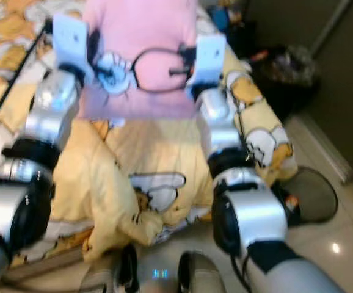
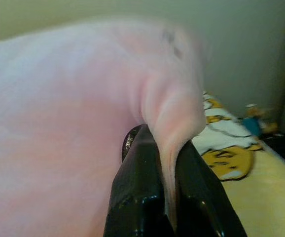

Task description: Clean up the room

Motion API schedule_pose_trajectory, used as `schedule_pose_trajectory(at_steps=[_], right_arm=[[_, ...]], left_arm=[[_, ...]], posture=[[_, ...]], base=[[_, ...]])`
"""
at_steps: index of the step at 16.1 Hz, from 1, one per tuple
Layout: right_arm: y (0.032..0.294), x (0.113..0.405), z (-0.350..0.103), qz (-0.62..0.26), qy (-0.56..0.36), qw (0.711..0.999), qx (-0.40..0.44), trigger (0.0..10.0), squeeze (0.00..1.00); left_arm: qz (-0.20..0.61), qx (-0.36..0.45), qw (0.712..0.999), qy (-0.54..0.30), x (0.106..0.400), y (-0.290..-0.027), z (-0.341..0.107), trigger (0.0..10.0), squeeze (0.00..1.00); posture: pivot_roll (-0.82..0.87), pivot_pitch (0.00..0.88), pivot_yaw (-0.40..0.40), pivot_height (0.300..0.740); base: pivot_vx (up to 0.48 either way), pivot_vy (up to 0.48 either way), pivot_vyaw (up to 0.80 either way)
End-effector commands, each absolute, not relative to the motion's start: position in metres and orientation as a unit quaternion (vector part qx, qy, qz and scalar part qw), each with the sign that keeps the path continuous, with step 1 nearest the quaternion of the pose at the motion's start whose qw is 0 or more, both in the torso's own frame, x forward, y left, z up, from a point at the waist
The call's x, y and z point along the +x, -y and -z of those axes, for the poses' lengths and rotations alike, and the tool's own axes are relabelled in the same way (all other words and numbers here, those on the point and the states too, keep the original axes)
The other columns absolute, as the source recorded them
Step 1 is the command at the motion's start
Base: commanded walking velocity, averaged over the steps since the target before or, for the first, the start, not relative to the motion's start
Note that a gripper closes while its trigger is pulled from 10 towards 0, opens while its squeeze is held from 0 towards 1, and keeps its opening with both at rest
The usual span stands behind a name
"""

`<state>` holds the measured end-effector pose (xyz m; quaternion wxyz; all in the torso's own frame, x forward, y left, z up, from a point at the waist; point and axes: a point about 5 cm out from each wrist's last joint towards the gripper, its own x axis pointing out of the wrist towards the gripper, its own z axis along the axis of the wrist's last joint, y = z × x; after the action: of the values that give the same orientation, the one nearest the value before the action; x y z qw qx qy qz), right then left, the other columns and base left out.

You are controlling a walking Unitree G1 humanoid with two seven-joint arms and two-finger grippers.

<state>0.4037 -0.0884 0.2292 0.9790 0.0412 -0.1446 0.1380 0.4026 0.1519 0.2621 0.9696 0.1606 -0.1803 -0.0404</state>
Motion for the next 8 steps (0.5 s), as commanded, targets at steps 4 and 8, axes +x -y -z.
schedule_pose_trajectory(at_steps=[4,8], right_arm=[[0.1,0.401,-0.222,-0.124,0.154,0.979,0.046,10.0,0.11],[0.102,0.398,-0.21,-0.125,0.138,0.981,0.055,10.0,0.16]], left_arm=[[0.012,0.182,0.963,0.201,0.393,-0.15,-0.267,10.0,0.0],[-0.012,0.2,0.965,0.168,0.387,-0.155,-0.246,10.0,0.0]], posture=[[-0.07,0.048,0.002,0.74],[-0.06,0.012,-0.006,0.74]], base=[[0.0,0.0,0.51],[0.0,0.0,0.47]])
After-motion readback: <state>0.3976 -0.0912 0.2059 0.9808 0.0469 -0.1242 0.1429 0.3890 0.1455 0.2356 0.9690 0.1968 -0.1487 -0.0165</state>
